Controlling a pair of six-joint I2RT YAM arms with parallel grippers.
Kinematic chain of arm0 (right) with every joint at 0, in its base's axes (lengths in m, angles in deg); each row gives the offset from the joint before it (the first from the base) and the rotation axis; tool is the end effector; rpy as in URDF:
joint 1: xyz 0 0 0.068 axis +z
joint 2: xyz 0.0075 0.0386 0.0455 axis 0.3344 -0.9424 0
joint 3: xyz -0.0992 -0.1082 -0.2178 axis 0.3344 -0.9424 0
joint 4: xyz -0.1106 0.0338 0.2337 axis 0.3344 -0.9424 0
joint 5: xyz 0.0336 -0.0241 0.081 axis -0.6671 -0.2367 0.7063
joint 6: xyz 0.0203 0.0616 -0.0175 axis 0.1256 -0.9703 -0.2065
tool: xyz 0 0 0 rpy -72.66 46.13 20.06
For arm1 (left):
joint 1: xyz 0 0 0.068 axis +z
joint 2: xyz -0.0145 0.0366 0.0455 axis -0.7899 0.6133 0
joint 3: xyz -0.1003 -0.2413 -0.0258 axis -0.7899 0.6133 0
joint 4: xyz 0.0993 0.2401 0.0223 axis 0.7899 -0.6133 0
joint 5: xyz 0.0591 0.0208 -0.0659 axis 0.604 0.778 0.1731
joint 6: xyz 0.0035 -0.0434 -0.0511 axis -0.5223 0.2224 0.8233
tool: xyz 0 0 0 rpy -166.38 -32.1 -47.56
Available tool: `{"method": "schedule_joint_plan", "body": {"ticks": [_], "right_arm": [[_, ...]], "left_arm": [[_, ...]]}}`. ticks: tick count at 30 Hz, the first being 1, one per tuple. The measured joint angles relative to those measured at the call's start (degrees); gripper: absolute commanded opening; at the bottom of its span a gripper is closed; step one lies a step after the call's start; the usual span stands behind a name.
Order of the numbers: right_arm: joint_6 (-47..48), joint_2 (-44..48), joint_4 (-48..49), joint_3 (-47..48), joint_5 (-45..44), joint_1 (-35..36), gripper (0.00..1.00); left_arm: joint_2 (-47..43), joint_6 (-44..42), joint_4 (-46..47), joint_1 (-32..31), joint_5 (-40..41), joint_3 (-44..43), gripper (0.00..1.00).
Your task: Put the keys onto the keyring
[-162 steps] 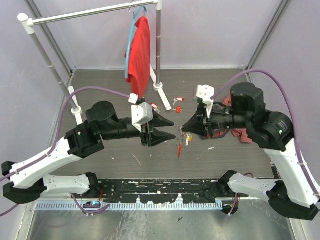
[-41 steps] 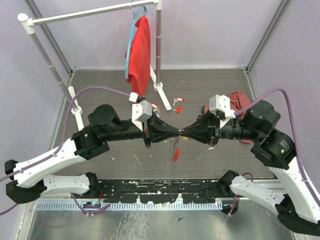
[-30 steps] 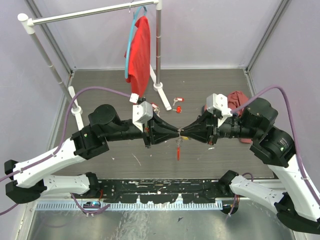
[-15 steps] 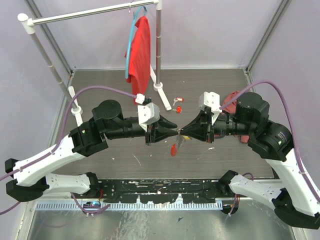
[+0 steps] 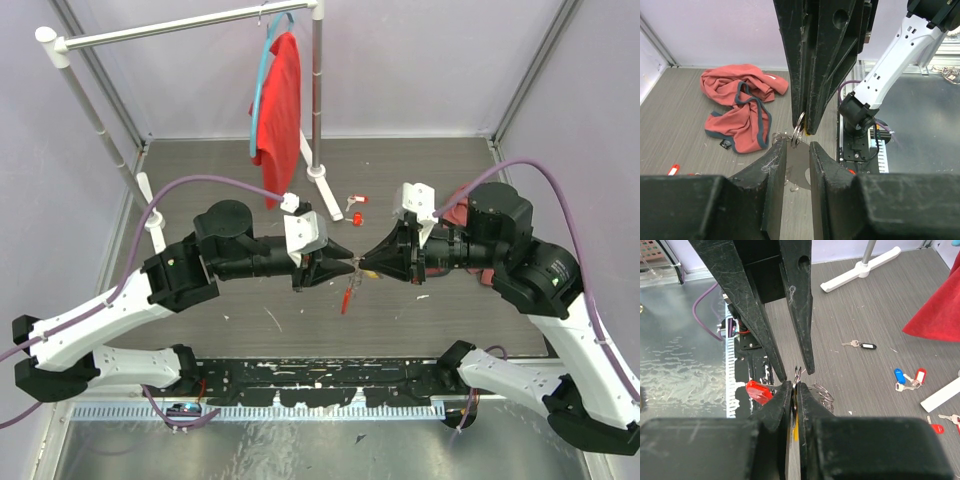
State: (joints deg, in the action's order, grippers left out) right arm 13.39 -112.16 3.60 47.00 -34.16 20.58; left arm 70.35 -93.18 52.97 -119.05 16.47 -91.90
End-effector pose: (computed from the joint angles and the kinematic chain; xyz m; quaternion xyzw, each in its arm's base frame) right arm 0.0940 0.1231 0.4654 -0.5115 0.5907 0.3951 0.4831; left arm 0.0881 -0.2456 0.4430 0.5141 0.5307 -0.4304 0.5185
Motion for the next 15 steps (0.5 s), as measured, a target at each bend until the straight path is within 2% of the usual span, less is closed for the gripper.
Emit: {"method": "schedule_joint_plan", "body": {"ticks": [4,9,15], "right_arm": [[0.0,-0.37,-0.15,0.0,0.0,0.0,0.01],[0.0,-0.33,-0.15,0.0,0.02,0.0,0.01],[-0.02,-0.33,-0.22,0.0,0.04,0.0,0.01]], "left_arm": [[0.17,0.0,0.02,-0.04,-0.07,-0.33,0.3],[0.17,0.02,0.07,-0.09,-0.2,-0.57,0.2],[0.2,0.0,0.04,-0.09,-0.17,-0.57,0.24]]}}
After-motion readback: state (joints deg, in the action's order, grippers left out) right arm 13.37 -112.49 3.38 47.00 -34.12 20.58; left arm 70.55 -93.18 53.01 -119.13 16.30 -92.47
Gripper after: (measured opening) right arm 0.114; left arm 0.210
